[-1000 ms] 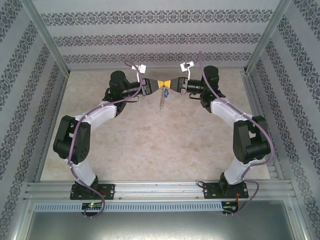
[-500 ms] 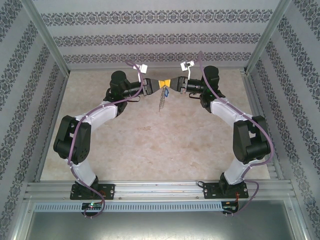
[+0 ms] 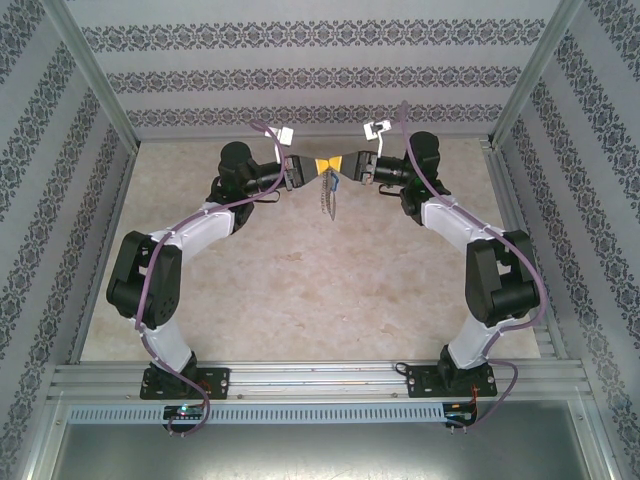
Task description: Put the keys on the keyring
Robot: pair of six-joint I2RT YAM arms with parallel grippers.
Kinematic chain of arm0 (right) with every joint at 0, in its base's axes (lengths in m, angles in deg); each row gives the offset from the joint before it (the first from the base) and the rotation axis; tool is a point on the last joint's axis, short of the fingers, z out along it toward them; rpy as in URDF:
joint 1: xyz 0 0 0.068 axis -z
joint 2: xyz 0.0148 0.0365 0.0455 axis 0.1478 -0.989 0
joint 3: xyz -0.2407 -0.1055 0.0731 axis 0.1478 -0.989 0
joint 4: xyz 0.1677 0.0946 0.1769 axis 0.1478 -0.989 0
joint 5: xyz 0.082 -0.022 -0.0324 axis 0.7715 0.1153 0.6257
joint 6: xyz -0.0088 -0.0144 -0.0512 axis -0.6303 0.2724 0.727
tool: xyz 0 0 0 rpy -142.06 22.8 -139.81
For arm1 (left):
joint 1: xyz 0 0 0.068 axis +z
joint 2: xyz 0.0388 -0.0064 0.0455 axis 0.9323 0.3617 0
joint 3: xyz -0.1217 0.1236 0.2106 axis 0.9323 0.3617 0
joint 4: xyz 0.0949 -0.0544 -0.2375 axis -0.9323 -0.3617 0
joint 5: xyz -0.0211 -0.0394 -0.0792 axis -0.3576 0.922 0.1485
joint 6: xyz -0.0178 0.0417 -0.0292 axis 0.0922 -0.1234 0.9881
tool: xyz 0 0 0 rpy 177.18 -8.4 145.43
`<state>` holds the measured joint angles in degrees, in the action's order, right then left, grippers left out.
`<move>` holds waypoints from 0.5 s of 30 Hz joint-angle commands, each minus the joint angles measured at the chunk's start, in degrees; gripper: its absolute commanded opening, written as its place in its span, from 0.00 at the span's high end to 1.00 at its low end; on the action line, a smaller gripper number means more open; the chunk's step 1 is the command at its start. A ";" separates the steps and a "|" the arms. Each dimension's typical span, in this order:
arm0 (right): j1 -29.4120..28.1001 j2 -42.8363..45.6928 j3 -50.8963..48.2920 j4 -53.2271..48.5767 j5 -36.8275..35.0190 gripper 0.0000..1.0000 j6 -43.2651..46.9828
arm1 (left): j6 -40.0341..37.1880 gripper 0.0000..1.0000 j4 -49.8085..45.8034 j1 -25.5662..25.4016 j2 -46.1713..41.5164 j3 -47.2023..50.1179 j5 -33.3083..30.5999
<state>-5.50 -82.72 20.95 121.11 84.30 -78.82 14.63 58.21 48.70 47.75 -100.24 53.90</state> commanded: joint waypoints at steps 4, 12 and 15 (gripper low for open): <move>3.46 6.58 -6.86 3.47 -8.23 0.57 -0.94 | 0.32 1.00 6.75 -0.67 -1.42 1.84 -1.82; 2.49 14.19 -19.25 5.34 -19.62 0.55 4.82 | 0.49 1.00 9.58 -0.98 -2.81 3.52 -4.61; 0.69 16.53 -22.72 4.64 -24.12 0.55 8.17 | 0.83 1.00 10.90 -1.06 -3.09 4.36 -5.68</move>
<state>-3.31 -68.77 0.54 123.36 66.58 -75.56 14.65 62.83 48.48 47.29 -96.72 49.66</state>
